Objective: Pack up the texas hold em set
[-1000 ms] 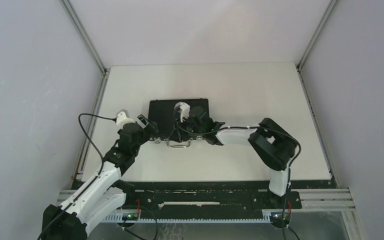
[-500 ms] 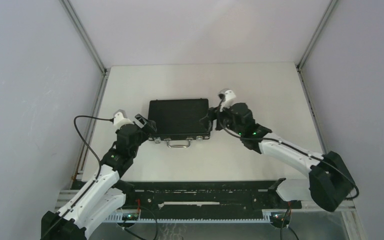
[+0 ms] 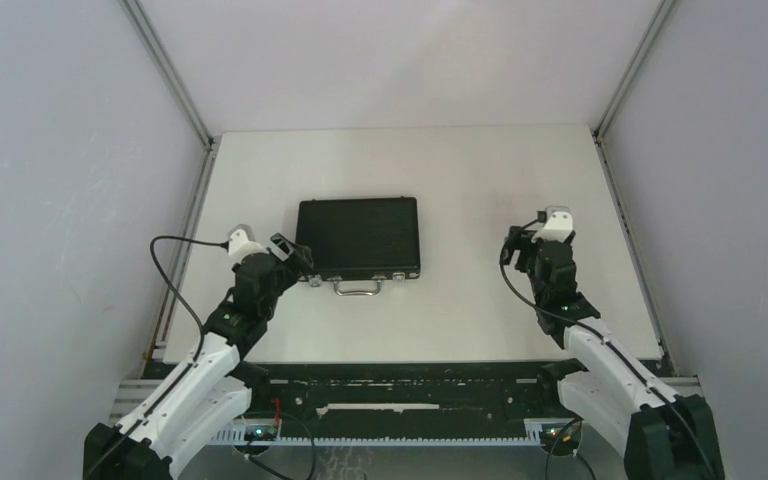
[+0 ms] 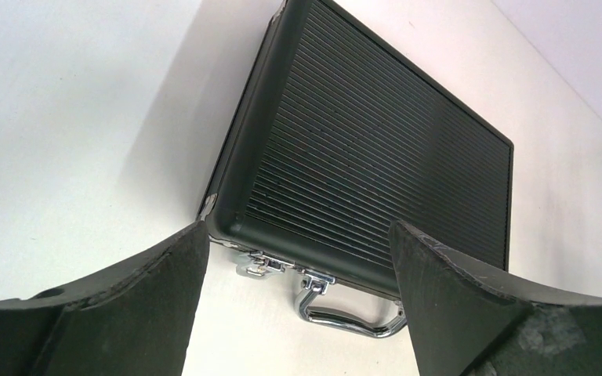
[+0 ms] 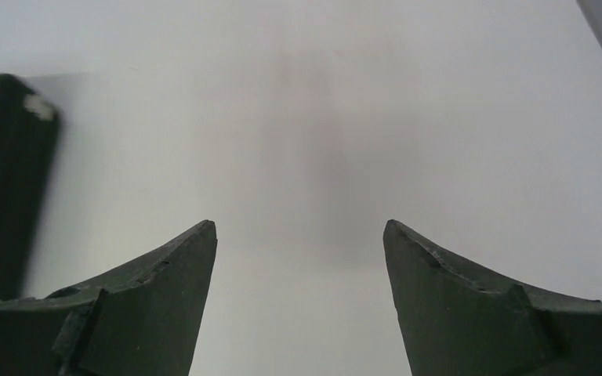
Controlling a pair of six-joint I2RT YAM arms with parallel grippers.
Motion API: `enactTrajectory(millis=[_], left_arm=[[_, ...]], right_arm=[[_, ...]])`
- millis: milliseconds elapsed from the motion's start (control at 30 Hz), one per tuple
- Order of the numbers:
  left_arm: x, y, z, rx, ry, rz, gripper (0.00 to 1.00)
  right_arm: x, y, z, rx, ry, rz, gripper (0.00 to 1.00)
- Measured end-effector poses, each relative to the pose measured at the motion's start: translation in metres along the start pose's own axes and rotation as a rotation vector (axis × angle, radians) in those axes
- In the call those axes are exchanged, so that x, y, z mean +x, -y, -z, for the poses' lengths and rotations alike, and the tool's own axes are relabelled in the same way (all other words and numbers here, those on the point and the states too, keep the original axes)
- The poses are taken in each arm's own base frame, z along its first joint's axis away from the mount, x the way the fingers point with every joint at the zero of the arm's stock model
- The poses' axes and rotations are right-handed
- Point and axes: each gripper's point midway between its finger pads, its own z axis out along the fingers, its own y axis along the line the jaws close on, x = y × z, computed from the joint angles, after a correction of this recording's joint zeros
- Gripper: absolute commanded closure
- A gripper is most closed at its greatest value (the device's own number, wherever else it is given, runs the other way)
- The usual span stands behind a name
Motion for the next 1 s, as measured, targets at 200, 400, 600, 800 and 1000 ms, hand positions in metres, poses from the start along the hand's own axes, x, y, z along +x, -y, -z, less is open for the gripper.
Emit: enactTrajectory(millis=[200, 400, 600, 800, 1000], left_arm=[[0.003, 0.001, -0.003, 0.005, -0.007, -0.008, 0.11], [0.0, 0.004, -0.004, 0.015, 0.003, -0.007, 0.1], [-0.002, 0.006, -0.005, 0.023, 0.011, -0.006, 0.1], [-0.001, 0.007, -0.004, 0.029, 0.008, -0.005, 0.1], [-0.001, 0.007, -0.004, 0.029, 0.006, -0.006, 0.1]], right_arm=[[0.033, 0.048, -0.014, 0.116, 0.021, -0.061, 0.1], [0.045, 0.052, -0.036, 0.123, 0.053, -0.048, 0.06], [0.052, 0.05, -0.048, 0.114, 0.076, -0.032, 0.0], [0.045, 0.049, -0.05, 0.105, 0.103, -0.031, 0.0], [0.044, 0.048, -0.05, 0.091, 0.105, -0.032, 0.0]])
